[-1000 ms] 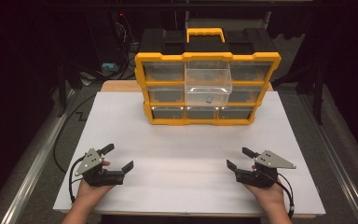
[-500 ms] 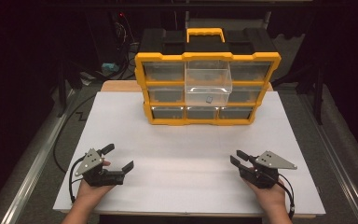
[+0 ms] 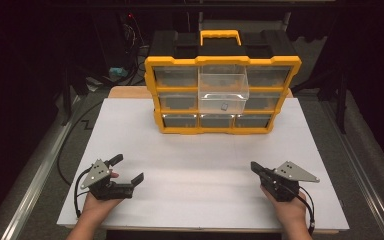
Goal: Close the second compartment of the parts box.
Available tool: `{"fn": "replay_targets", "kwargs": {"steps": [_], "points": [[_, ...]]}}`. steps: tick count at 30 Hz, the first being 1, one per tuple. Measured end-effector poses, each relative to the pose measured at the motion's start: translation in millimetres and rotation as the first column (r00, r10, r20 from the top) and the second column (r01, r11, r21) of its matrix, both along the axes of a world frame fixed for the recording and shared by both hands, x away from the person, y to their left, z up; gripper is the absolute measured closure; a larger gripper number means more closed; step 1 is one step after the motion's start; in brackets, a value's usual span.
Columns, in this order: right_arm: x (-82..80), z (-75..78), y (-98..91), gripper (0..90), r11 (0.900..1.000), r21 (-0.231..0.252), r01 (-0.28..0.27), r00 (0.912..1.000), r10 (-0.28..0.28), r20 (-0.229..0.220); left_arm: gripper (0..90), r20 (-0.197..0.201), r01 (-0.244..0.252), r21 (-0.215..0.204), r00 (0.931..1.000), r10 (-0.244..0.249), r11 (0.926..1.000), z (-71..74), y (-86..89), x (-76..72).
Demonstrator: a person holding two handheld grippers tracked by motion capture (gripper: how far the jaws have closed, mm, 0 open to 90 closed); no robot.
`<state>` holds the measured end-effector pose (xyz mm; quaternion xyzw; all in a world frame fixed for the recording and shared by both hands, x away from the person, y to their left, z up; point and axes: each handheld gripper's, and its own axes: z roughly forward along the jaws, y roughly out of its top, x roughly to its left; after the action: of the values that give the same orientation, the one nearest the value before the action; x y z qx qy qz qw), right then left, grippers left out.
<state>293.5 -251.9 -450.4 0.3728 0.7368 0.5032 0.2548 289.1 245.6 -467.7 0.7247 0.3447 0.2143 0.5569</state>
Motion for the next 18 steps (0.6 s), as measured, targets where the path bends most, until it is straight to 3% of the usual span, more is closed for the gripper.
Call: {"fn": "replay_targets", "kwargs": {"steps": [5, 14, 18], "points": [[0.0, 0.0, 15.3, 90.0, 0.9993, -0.026, -0.027, 0.9996, 0.027, 0.007, 0.3, 0.005, -0.001, -0.001, 1.0000, 0.001, 1.0000, 0.1, 0.5, -0.3], [-2.2, 7.0, 27.5, 90.0, 0.9992, 0.016, -0.037, 0.9992, 0.037, 0.014, 0.3, 0.007, 0.000, -0.009, 1.0000, 0.000, 1.0000, 0.4, 1.9, -1.0], [0.2, 10.8, 30.1, 90.0, 0.9989, 0.004, -0.047, 0.9986, 0.047, 0.025, 0.3, 0.013, 0.007, -0.002, 0.9999, -0.007, 1.0000, 0.9, 1.0, -3.2]]}}
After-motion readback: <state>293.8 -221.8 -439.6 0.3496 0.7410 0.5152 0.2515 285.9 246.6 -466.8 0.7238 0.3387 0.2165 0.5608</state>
